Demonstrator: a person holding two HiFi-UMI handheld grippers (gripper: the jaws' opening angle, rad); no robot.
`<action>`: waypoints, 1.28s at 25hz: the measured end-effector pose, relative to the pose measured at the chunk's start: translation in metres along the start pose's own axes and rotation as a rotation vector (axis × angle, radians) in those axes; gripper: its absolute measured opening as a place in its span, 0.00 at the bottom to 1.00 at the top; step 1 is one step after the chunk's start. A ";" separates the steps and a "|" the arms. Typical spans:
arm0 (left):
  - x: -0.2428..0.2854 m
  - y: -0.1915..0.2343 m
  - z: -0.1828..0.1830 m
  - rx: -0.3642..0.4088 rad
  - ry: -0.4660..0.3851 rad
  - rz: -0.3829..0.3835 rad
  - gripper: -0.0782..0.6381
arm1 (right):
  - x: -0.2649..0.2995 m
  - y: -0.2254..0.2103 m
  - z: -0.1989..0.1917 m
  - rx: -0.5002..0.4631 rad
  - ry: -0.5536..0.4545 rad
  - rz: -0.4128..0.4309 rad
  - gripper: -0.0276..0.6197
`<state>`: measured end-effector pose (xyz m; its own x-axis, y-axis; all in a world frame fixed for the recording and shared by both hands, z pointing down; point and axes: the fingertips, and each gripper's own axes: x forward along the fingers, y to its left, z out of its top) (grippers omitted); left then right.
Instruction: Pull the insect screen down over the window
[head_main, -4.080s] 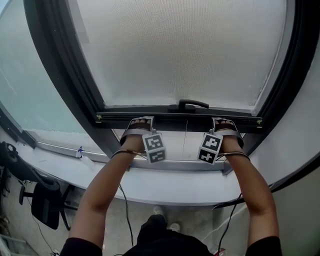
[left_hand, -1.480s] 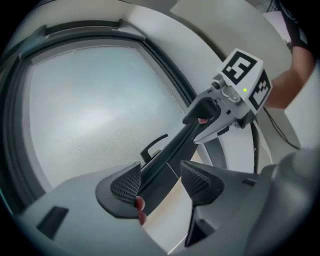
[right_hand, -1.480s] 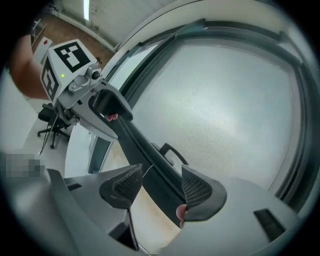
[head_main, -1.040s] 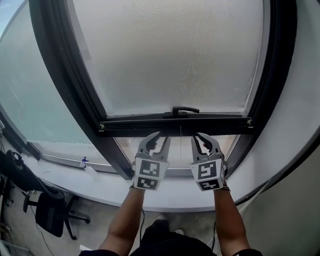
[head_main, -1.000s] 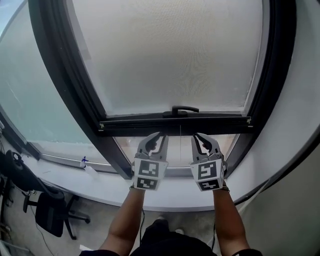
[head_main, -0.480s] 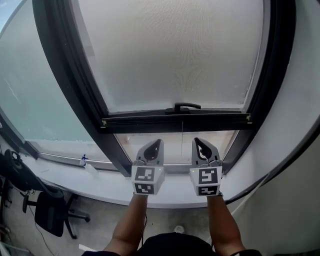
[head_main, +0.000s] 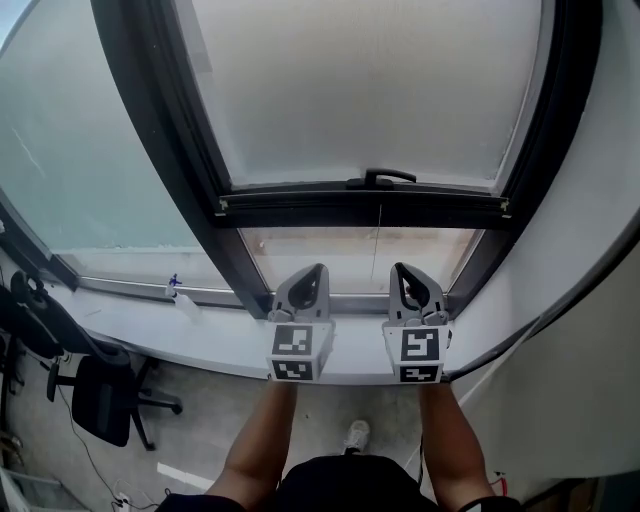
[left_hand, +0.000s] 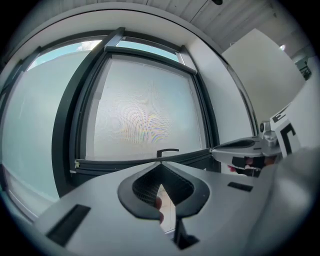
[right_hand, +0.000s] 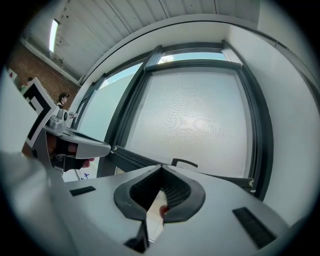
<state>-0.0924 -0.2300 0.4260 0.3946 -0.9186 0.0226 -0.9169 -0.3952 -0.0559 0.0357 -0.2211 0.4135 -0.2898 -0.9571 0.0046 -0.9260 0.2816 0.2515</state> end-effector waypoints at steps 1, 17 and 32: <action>-0.006 -0.001 -0.002 0.000 0.003 -0.001 0.11 | -0.006 0.004 -0.001 0.003 0.004 -0.003 0.05; -0.101 -0.052 -0.007 0.020 0.008 -0.095 0.11 | -0.109 0.034 -0.006 0.029 0.034 -0.054 0.05; -0.169 -0.077 -0.011 0.014 0.005 -0.090 0.11 | -0.171 0.074 0.010 0.029 -0.002 -0.038 0.05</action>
<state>-0.0891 -0.0444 0.4376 0.4749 -0.8794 0.0332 -0.8768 -0.4760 -0.0675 0.0142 -0.0359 0.4218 -0.2547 -0.9670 -0.0067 -0.9430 0.2468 0.2231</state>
